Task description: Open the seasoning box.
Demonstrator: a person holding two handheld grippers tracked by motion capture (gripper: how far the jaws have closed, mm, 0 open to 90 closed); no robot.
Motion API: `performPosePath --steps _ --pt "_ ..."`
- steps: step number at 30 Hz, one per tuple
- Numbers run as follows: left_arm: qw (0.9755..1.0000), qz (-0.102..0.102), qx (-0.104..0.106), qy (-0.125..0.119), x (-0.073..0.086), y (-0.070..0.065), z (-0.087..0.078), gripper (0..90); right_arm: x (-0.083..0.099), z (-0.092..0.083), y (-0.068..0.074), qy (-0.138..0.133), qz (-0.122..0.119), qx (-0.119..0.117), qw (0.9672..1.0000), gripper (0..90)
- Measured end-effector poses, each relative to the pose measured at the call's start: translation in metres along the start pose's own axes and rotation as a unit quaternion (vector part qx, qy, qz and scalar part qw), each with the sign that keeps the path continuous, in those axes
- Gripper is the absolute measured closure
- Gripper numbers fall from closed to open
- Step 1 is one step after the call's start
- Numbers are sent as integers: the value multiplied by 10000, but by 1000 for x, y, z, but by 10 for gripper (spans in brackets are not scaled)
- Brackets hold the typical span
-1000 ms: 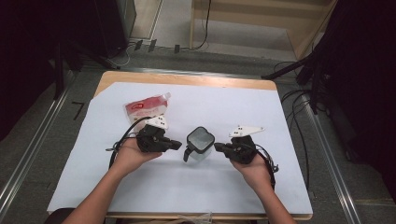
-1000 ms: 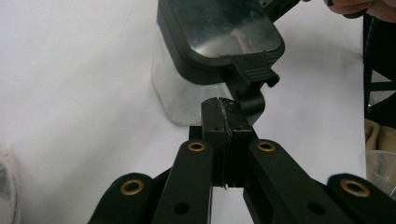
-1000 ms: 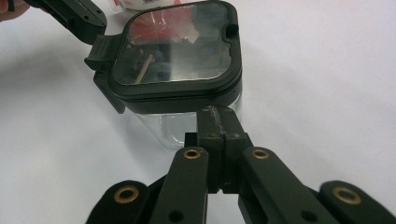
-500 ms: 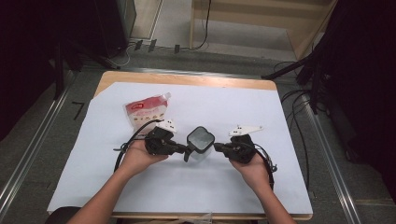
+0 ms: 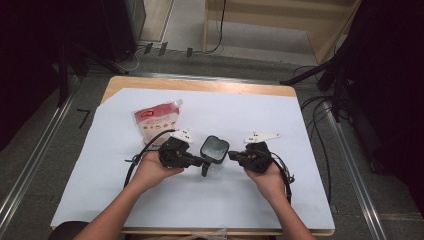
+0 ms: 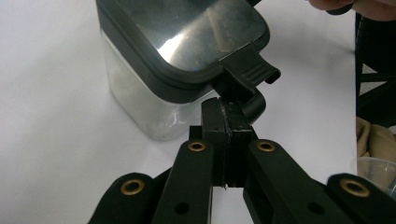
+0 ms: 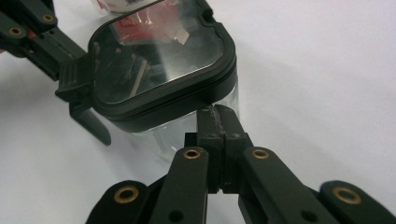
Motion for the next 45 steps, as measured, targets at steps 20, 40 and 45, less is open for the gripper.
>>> performPosePath --steps 20,40,45 --pt "10000 55 12 -56 -15 -21 14 900 -9 7 -7 -103 290 165 9994 900" --pt "9996 111 225 -91 -23 -28 15 885 -9 1 -12 -116 260 226 9993 900" --pt "9988 399 276 55 -18 -29 7 861 -6 -9 -9 -181 248 105 9995 849"
Point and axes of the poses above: each handheld gripper's, and its own axes: z roughly forward along the jaws, x roughly out of its underside, y roughly to its left, the point moved 4 cm from there along z, roughly forward along the jaws, and after that the axes turned 15 degrees about y, right-handed, at the moved point
